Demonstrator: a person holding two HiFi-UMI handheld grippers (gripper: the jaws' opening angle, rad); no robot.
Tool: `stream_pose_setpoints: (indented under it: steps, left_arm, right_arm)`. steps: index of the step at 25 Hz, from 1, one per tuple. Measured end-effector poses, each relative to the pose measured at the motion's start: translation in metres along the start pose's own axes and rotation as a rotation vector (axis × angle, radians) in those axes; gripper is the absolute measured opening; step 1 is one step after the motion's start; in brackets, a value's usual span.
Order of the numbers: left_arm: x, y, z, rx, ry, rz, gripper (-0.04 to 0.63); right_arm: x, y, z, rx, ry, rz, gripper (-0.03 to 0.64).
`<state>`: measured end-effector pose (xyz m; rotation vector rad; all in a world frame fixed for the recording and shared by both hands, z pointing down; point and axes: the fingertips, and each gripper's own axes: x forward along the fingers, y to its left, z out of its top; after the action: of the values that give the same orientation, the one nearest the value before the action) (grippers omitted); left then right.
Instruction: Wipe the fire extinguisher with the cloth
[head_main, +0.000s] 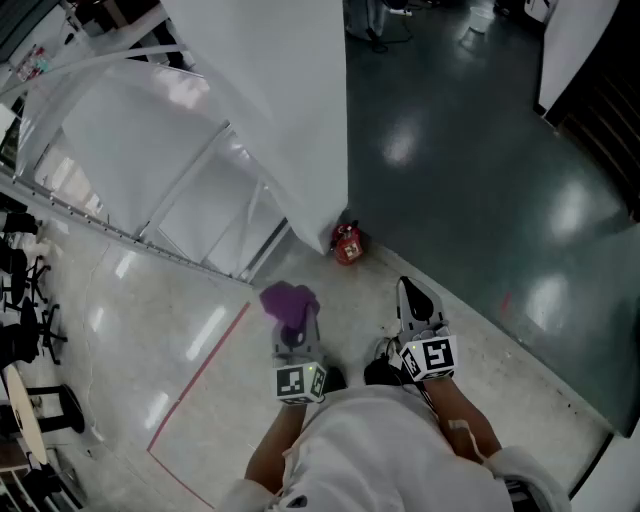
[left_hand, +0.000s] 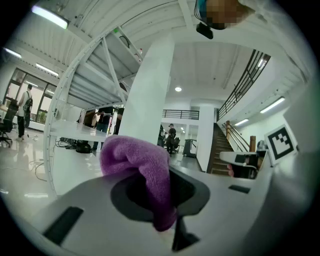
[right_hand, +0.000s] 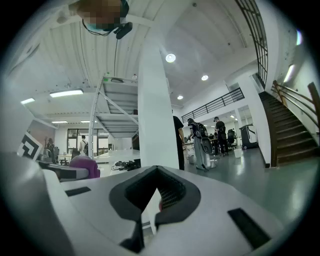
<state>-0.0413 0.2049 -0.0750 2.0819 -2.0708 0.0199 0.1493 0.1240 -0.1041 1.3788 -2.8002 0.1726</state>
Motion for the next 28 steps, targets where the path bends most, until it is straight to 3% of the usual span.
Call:
stream_pose_setpoints:
  steps: [22,28]
  left_arm:
    - [0.029,-0.026,0.001,0.038,-0.023,-0.053,0.060]
    - [0.043,-0.030,-0.008,0.070,-0.033,-0.053,0.060]
  right_arm:
    - [0.004,-0.026,0.011,0.030,-0.053,0.006,0.014]
    - [0.019,-0.042,0.004,0.009,-0.043,0.051,0.014]
